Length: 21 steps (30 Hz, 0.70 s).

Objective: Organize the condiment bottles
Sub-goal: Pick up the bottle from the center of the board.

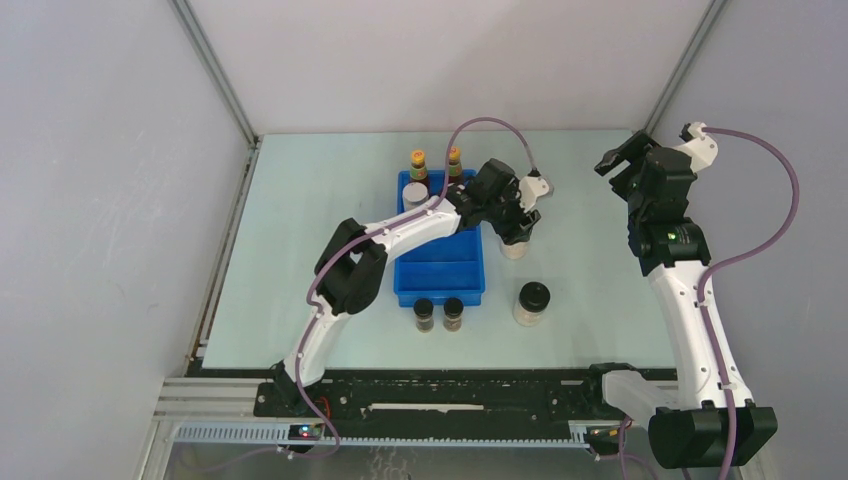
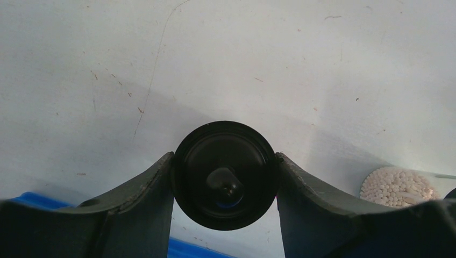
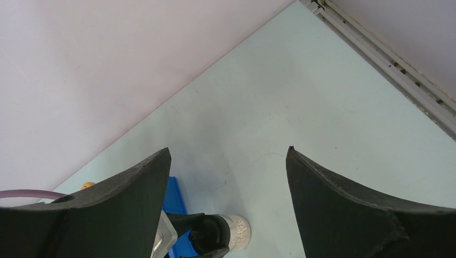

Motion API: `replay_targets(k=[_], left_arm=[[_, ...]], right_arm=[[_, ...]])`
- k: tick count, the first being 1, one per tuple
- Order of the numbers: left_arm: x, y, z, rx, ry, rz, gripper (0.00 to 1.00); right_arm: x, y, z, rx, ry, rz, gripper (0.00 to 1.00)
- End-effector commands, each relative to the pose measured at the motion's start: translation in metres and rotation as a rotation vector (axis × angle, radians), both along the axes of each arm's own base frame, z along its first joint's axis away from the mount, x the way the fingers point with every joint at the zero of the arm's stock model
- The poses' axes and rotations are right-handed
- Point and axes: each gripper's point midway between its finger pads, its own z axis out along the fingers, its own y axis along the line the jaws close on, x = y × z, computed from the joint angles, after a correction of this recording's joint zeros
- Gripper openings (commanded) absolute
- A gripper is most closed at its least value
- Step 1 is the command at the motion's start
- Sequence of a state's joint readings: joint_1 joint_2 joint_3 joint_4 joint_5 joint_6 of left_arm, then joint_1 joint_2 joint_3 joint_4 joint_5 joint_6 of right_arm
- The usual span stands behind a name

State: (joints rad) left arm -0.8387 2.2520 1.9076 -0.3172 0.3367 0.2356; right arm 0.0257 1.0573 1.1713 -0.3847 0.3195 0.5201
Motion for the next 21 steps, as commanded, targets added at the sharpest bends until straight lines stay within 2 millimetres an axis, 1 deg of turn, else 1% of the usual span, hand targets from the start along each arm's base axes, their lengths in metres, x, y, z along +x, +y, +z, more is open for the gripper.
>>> replay_targets(k=[1,16,21], left_arm=[[0.004,-0.006,0.037,-0.042,-0.049,0.015,0.0],[0.018,-0.007,0.089,-0.096,-0.103,0.096,0.0],[0.023,-0.002,0.11,-0.117,-0.124,0.15,0.0]], right_arm=[[-0.001,-0.002,0.002,-0.012,-0.006,-0.009,0.87],[-0.002,-0.006,-0.006,-0.021,0.014,-0.027,0.87],[-0.003,-0.006,-0.009,-0.021,0.025,-0.028,0.87]])
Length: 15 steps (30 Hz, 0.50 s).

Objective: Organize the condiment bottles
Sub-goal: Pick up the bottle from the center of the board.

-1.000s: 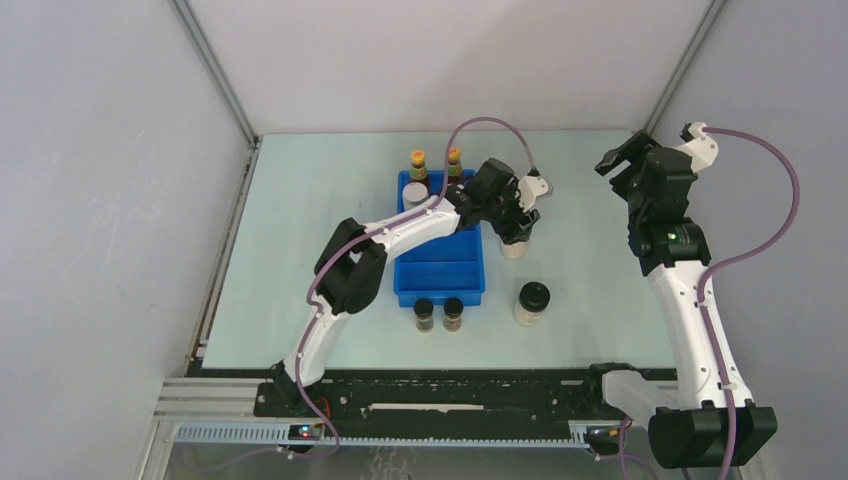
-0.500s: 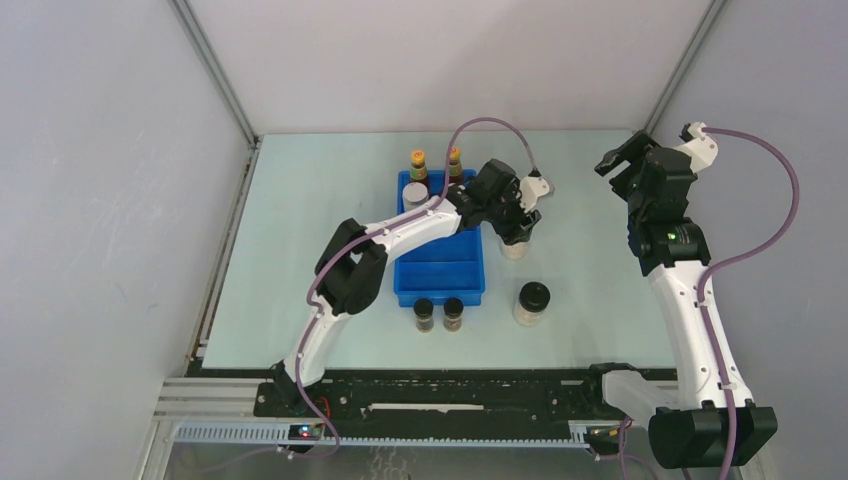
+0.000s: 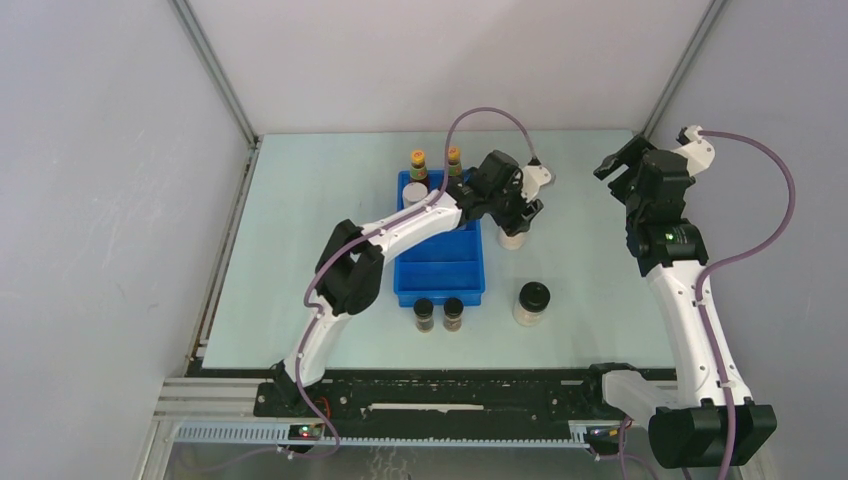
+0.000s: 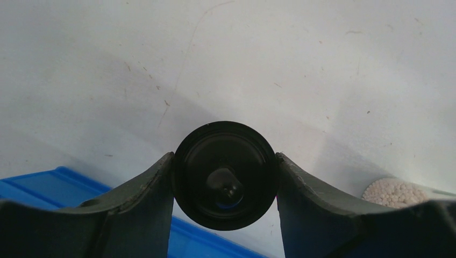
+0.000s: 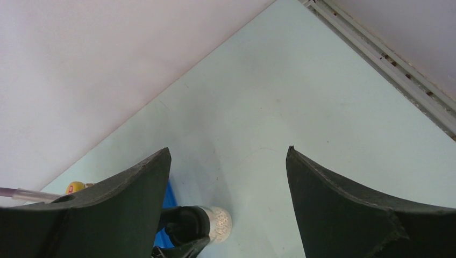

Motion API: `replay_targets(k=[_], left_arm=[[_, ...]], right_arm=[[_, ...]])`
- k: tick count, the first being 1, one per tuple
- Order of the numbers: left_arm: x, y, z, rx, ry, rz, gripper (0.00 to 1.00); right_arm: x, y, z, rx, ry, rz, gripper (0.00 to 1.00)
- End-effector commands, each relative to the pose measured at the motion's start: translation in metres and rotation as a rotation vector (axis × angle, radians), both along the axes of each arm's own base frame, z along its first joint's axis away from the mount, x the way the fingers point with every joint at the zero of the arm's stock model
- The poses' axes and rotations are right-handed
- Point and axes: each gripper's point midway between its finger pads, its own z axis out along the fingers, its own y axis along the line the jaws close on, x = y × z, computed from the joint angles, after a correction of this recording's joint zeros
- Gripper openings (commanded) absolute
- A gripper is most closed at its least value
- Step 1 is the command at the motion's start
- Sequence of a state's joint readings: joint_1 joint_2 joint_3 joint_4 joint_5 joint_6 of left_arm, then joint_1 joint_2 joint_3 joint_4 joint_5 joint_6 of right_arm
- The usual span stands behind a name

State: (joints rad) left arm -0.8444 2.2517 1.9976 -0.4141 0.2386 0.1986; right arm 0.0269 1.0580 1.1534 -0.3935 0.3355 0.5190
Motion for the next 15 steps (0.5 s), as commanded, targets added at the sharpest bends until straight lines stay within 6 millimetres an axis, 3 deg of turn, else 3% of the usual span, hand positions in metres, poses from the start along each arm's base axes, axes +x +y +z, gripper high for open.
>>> replay_targets(k=[1,15], left_arm=[[0.014,-0.007,0.095,-0.151,-0.123,0.066,0.0],[0.006,0.032,0.161,-0.195,-0.15,0.231,0.0]], right_arm=[[-0.002,-0.003,0.0,-0.015,0.003,-0.013,0.87],[-0.009,-0.002,0.001,-0.011,-0.003,-0.009,0.87]])
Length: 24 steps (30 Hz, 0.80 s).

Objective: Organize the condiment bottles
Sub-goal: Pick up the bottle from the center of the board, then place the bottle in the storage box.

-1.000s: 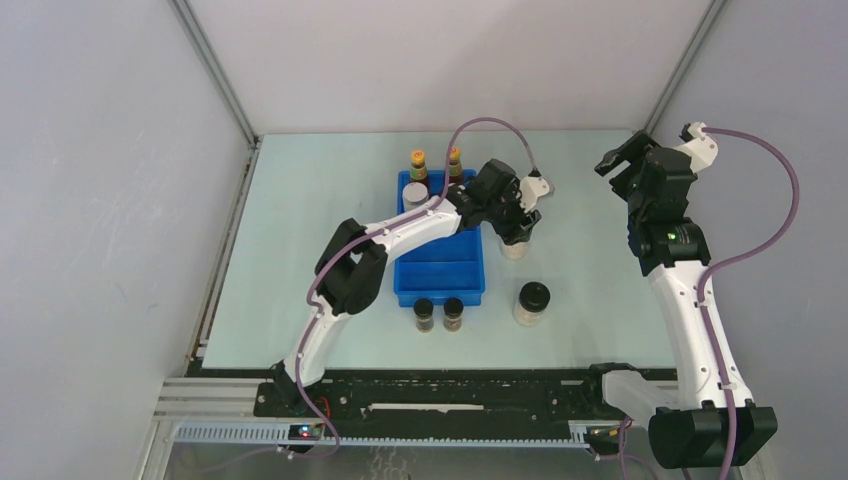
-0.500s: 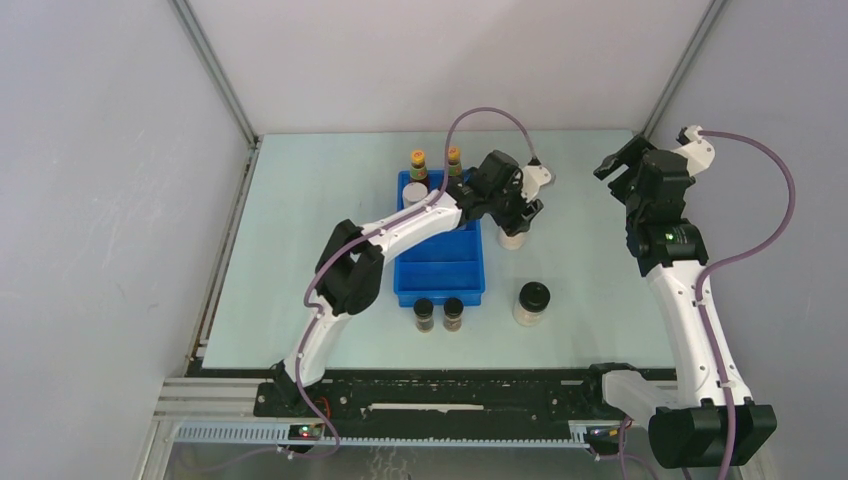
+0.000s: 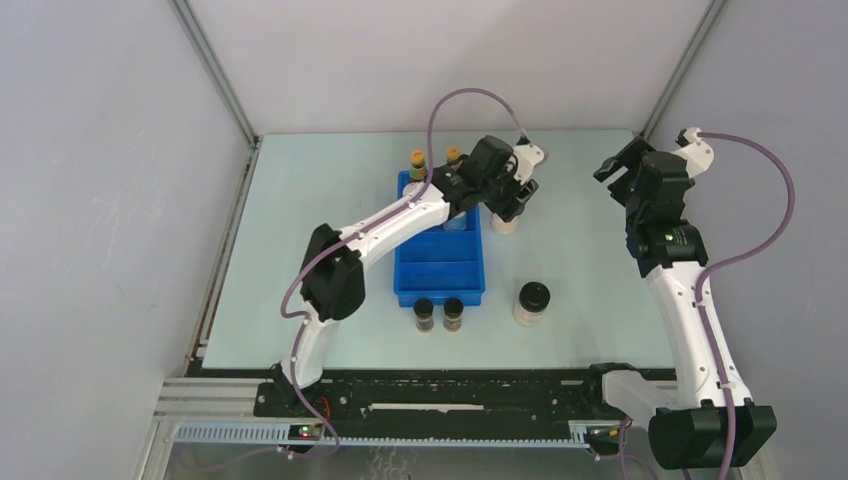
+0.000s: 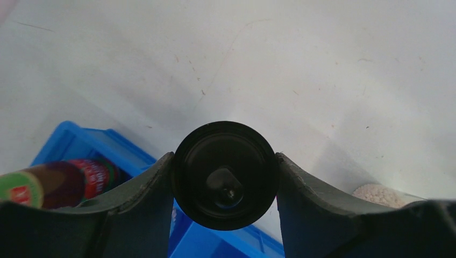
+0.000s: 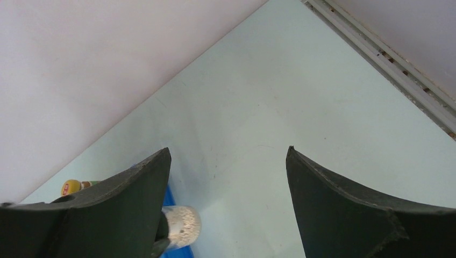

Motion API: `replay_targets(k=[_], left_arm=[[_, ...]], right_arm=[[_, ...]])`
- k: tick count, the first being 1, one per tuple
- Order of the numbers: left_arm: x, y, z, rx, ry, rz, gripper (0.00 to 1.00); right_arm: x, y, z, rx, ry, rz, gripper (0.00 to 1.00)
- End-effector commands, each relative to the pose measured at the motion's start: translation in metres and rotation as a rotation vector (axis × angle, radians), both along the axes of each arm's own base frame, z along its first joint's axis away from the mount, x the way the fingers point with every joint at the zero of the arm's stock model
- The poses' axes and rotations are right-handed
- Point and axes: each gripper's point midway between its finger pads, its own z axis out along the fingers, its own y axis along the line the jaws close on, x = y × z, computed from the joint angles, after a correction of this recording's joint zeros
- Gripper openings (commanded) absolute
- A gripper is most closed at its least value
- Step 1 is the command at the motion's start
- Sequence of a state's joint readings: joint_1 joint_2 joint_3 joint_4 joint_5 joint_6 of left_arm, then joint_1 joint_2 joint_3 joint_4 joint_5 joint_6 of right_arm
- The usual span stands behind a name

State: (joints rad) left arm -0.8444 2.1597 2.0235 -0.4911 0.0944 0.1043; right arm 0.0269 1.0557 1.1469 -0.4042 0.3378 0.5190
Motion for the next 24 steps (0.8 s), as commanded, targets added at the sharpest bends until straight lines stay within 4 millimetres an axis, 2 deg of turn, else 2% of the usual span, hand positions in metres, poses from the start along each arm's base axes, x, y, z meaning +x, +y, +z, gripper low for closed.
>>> replay_targets(k=[1,6,13,24], left_arm=[[-0.003,0.011,0.116,-0.179,-0.139,0.066,0.0],[-0.008,0.021,0.138,-0.203,-0.153,0.105,0.0],[-0.005,0.05,0.163,-0.217,-0.18,0.267,0.0],[-0.012,0.112,0.175,-0.243,-0.189,0.544,0.0]], right_arm=[[-0.008,-0.002,0.006,-0.01,-0.018,-0.007,0.87],[-0.012,-0.003,0.01,-0.015,-0.025,-0.007,0.87],[-0.017,-0.003,0.012,-0.014,-0.03,-0.007,0.87],[-0.014,0.003,0.01,0.004,-0.027,0.017,0.87]])
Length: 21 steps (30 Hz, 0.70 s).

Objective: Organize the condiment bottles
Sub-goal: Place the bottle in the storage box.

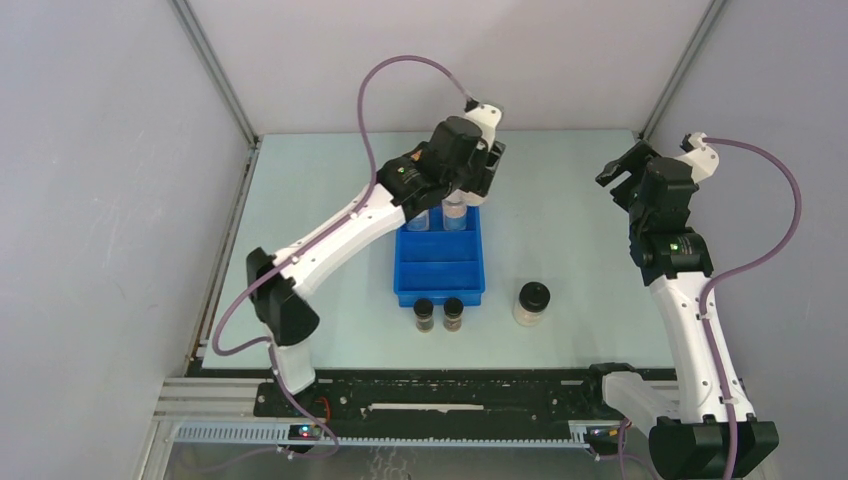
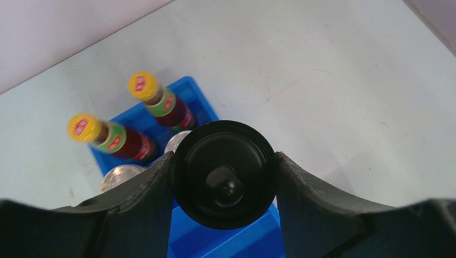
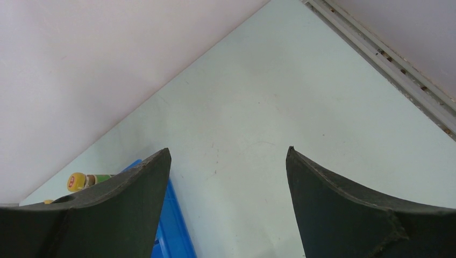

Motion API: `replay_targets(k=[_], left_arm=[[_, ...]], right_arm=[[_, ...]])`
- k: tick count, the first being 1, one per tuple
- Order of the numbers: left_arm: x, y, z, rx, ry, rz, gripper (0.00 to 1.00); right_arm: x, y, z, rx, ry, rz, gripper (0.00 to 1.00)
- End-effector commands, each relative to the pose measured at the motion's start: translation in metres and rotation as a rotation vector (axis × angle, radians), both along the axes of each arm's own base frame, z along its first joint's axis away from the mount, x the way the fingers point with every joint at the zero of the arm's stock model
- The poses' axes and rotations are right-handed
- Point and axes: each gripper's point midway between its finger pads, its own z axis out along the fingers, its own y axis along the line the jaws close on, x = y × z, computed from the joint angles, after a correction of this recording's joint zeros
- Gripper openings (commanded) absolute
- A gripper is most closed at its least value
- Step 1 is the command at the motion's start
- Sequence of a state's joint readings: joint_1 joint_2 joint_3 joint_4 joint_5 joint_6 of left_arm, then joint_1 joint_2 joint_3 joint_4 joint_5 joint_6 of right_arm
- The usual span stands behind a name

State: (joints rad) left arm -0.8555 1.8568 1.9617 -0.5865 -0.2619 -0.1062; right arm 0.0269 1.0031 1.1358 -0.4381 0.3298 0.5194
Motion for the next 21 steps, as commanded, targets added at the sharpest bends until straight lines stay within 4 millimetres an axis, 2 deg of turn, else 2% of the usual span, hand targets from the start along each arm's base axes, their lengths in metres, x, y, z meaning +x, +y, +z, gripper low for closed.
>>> replay_targets(k=[1,13,21], left_arm=[[-0.006,0.037,0.052,-0.116,-0.096,0.159,0.0],[-0.028,0.092,0.022,-0.073,-0.075,0.261,0.0],[-0.033,0.122,0.006,-0.097,-0.057,0.313,0.0]], right_arm=[[0.0,0.002,0.006,0.002,-0.021,0.009,0.87],[0.003,0.005,-0.003,0.006,-0.006,0.022,0.87],[0.005,0.01,-0.006,-0.005,0.006,0.029,0.86]])
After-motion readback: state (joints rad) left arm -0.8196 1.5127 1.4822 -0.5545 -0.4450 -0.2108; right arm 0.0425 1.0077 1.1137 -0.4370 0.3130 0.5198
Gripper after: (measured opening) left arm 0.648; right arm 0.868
